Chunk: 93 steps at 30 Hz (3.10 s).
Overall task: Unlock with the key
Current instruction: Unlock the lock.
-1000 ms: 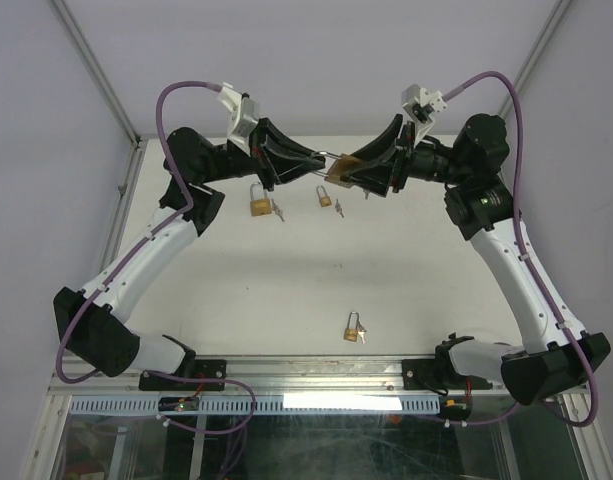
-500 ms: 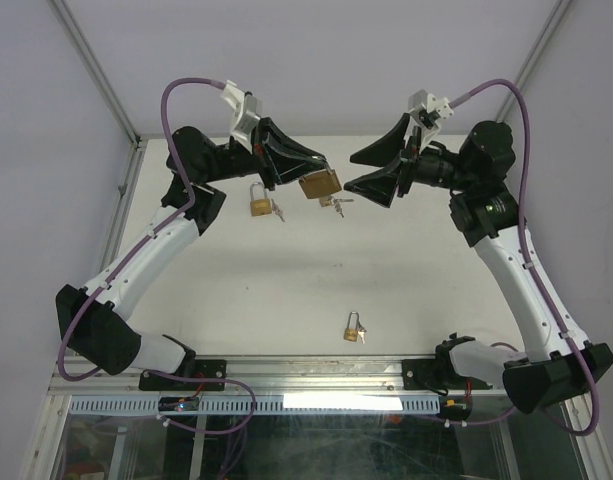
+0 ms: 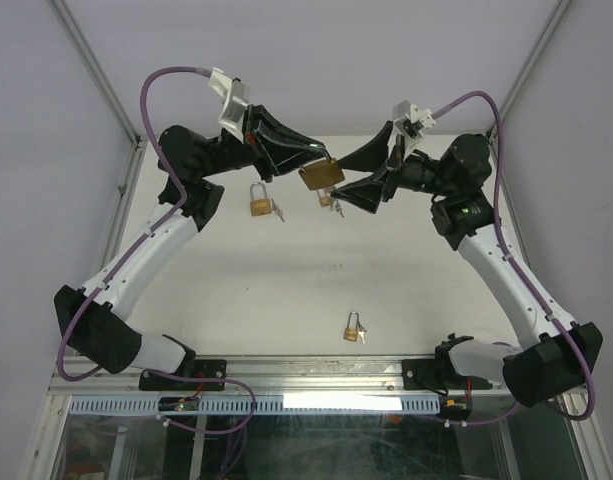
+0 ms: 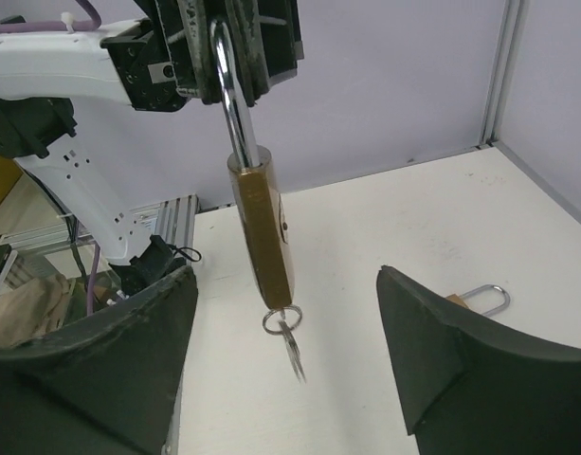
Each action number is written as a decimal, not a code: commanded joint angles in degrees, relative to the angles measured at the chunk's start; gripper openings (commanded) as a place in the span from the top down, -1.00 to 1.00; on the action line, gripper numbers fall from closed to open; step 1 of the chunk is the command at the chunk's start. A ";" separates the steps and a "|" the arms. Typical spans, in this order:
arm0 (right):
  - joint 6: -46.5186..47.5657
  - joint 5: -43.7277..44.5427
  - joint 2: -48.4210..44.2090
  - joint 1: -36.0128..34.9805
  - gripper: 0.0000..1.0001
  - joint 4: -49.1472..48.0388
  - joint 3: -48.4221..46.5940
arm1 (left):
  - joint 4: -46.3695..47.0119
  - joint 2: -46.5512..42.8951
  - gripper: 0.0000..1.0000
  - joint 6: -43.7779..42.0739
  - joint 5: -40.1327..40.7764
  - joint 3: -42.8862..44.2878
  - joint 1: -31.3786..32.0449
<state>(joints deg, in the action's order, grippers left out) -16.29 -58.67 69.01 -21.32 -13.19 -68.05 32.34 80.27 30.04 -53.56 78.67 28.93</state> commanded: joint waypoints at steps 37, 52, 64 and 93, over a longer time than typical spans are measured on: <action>-5.24 -11.03 5.81 3.55 1.00 3.55 -30.48 | 21.04 -0.99 -0.39 9.09 16.27 -3.68 5.44; -4.82 -9.76 5.56 3.50 1.00 3.84 -31.18 | 25.82 5.14 0.08 13.56 17.91 1.19 10.62; -4.32 -9.57 4.99 3.50 1.00 3.57 -29.87 | 26.76 5.22 0.33 13.54 20.59 1.49 11.53; -16.48 -1.18 4.56 3.53 -0.25 -16.17 -22.16 | 32.44 11.30 1.00 18.85 25.81 15.22 11.14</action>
<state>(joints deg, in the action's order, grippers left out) -30.02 -65.69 75.79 -17.50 -18.59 -92.25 58.76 89.95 44.88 -31.83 84.05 39.72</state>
